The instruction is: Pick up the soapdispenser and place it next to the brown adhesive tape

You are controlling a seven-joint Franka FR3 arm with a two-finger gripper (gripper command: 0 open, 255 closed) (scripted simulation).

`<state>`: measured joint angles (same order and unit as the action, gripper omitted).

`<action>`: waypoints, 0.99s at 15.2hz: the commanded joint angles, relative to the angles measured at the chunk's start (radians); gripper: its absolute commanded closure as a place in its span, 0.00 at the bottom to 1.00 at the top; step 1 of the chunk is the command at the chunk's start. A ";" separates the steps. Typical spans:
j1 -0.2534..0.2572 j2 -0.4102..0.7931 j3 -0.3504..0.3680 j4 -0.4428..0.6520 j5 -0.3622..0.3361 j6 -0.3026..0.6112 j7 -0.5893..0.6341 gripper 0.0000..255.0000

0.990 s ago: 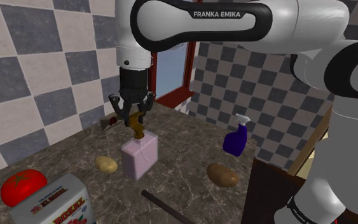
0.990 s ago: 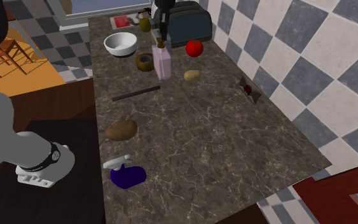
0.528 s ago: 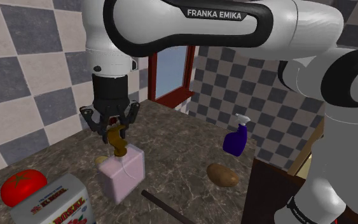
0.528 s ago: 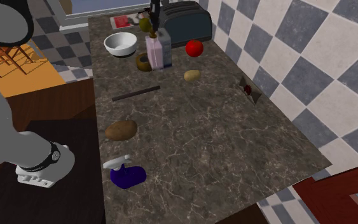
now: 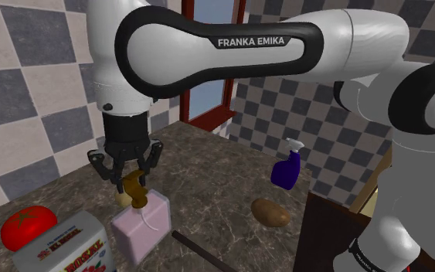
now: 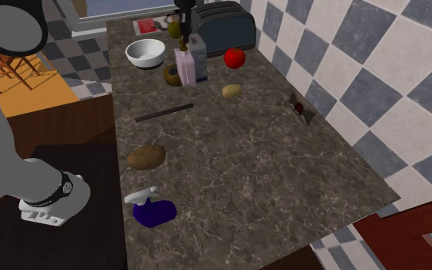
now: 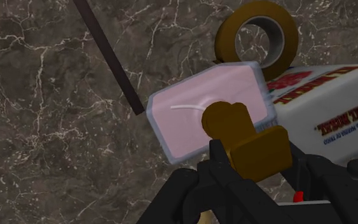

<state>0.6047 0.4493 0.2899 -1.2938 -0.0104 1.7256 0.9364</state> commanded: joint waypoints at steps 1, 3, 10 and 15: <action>-0.001 -0.002 0.000 -0.030 0.000 0.029 0.000 1.00; -0.003 -0.002 -0.001 -0.057 0.001 0.056 -0.002 1.00; -0.006 0.005 -0.003 -0.141 0.000 0.146 -0.008 1.00; -0.007 0.013 -0.004 -0.178 -0.002 0.191 -0.010 1.00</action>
<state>0.5993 0.4652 0.2857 -1.4612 -0.0133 1.9076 0.9280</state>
